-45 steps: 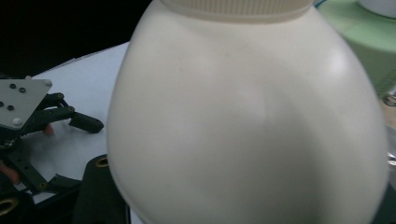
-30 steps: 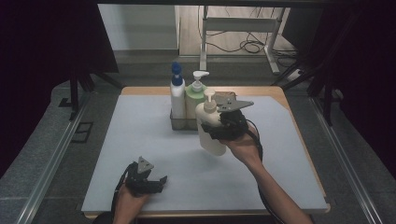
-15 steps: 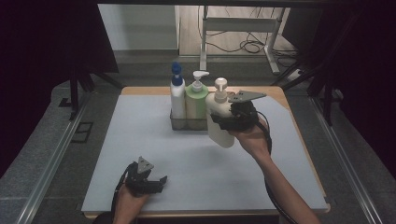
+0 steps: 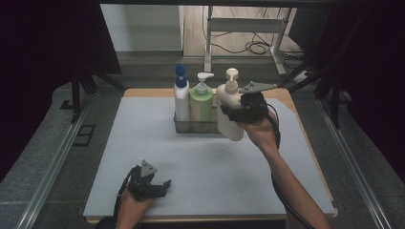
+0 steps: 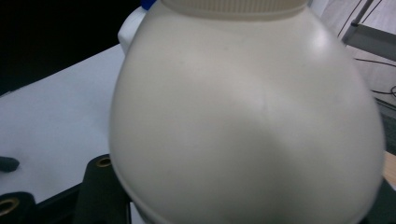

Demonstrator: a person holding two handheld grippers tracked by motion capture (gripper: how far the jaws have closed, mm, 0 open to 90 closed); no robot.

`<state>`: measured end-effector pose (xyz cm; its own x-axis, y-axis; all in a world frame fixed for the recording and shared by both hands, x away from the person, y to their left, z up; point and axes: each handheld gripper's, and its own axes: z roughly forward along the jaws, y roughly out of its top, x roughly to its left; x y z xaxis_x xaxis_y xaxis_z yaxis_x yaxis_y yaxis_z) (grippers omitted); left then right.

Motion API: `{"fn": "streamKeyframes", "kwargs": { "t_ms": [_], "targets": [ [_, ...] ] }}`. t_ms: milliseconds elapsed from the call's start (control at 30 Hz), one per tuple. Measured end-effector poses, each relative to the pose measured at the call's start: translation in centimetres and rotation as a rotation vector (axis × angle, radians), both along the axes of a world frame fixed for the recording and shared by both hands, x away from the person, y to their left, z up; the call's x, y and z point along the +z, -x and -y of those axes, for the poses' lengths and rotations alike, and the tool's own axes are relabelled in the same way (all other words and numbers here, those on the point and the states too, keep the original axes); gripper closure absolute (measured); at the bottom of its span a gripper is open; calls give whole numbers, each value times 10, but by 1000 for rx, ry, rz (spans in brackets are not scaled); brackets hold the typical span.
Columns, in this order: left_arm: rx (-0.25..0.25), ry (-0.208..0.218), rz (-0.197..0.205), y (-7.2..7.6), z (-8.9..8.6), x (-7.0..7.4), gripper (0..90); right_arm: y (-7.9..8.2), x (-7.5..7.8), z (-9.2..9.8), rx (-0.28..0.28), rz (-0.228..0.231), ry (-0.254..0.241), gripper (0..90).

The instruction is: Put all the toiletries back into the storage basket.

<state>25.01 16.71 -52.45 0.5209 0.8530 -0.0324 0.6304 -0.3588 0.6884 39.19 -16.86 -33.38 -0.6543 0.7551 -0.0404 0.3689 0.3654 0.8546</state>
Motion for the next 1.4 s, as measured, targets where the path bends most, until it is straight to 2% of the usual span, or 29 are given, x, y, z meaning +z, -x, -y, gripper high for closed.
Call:
{"fn": "streamKeyframes", "kwargs": {
  "t_ms": [533,1067,1400],
  "targets": [
    [-1,-2,-1,0,0,0,119,-29,2,4,-70,25,-23,397],
    [-3,-4,-4,0,0,0,119,-59,-7,1,-127,55,-34,397],
    [-4,-5,-5,0,0,0,119,-75,-17,-3,-154,52,-39,397]
  ]
}}
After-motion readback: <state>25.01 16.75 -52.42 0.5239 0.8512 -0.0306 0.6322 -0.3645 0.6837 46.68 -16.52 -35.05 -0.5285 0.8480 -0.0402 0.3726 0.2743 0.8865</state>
